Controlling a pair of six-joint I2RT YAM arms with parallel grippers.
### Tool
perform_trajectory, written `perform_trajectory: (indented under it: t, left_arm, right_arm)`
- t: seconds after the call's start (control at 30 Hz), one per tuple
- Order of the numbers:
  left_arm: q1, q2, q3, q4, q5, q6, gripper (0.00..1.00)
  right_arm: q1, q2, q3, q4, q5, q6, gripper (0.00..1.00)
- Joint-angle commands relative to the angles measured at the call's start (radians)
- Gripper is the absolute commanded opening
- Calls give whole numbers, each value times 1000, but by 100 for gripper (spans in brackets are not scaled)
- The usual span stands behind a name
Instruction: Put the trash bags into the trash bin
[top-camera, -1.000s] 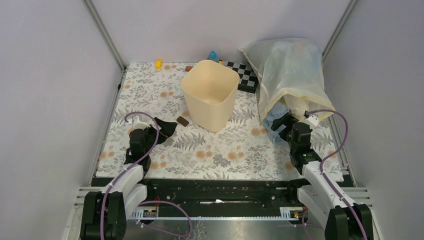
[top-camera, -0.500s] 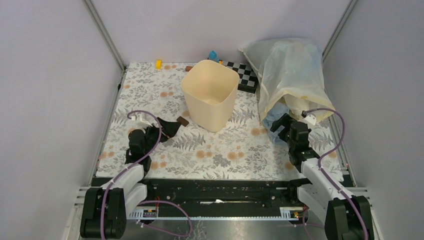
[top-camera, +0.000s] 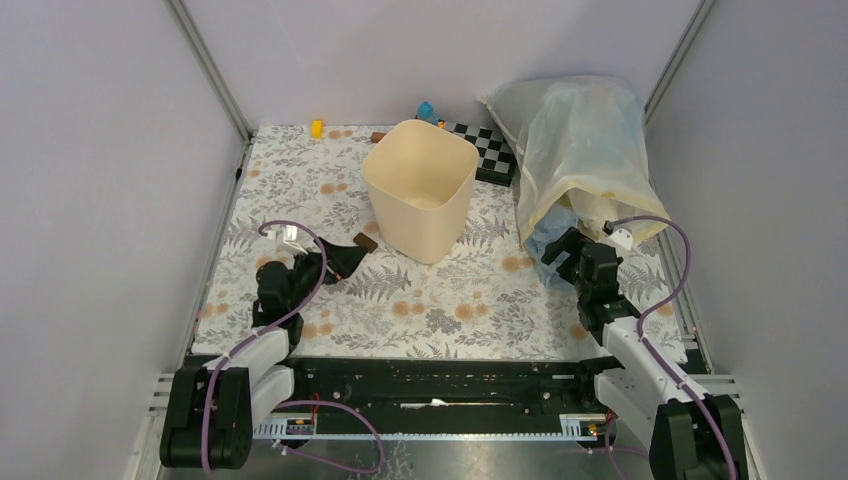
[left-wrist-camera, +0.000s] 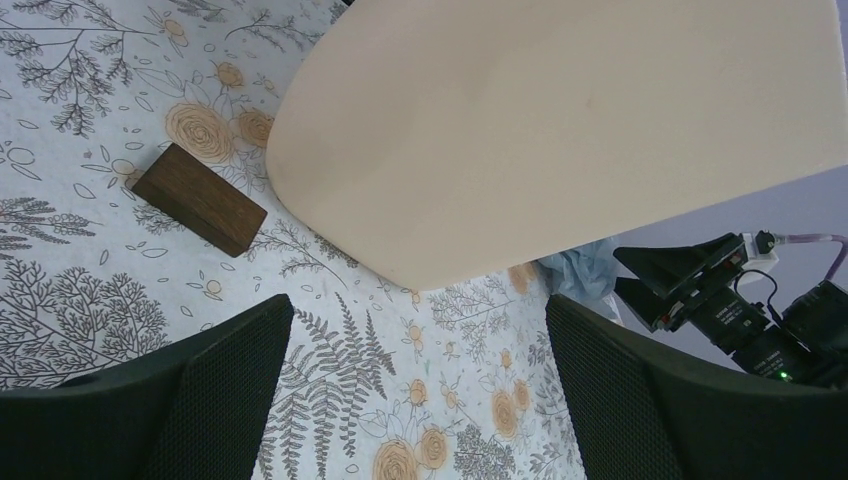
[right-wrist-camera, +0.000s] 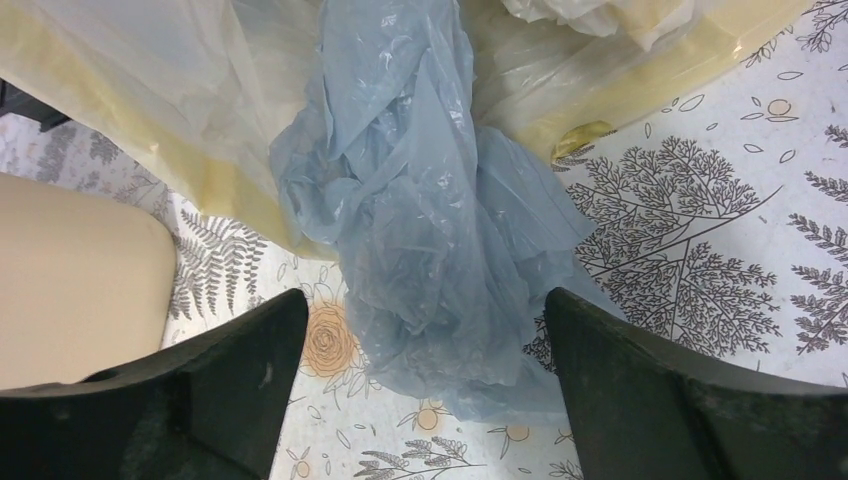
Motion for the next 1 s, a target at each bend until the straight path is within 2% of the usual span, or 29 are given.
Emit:
perform_trajectory:
  t: [0.0,0.03,0.13,0.23,0.27,0.3,0.43,0.6,0.67,0.77,0.97]
  left_arm:
    - [1,-6,-12,102,40,-11,99]
    - [0,-3,-13,110,47,-15,99]
    - [-1,8,-13,138,66,-23,99]
    - [-8,13,-13,151,74,-25,99]
    - [-9,14,-13,151,75,-25,99]
    - [-12,14,-13,153,78,-25,99]
    - [-29,20,-12,164,80,-24,99]
    - [-85,47,6,180,96,5,99]
    - [-119,64,17,181,96,23,99]
    - [-176,90,37,176,89,55,99]
    - [-348,81,79,131,53,185,99]
  right_arm:
    - [3,17,23,18,31,-6,90]
    - [3,37,29,18,28,-5,85]
    - [3,120,62,20,31,-10,59]
    - [2,203,147,-59,-19,-55,18]
    - [3,226,161,-67,-49,-68,7]
    - [3,231,162,-57,-112,-81,1]
    - [14,197,92,131,-447,-114,0]
    - [146,185,69,348,-702,-157,0]
    - [261,195,85,379,-753,-201,0]
    - [372,225,120,370,-775,-263,0]
    - [411,305,167,371,-829,-261,0]
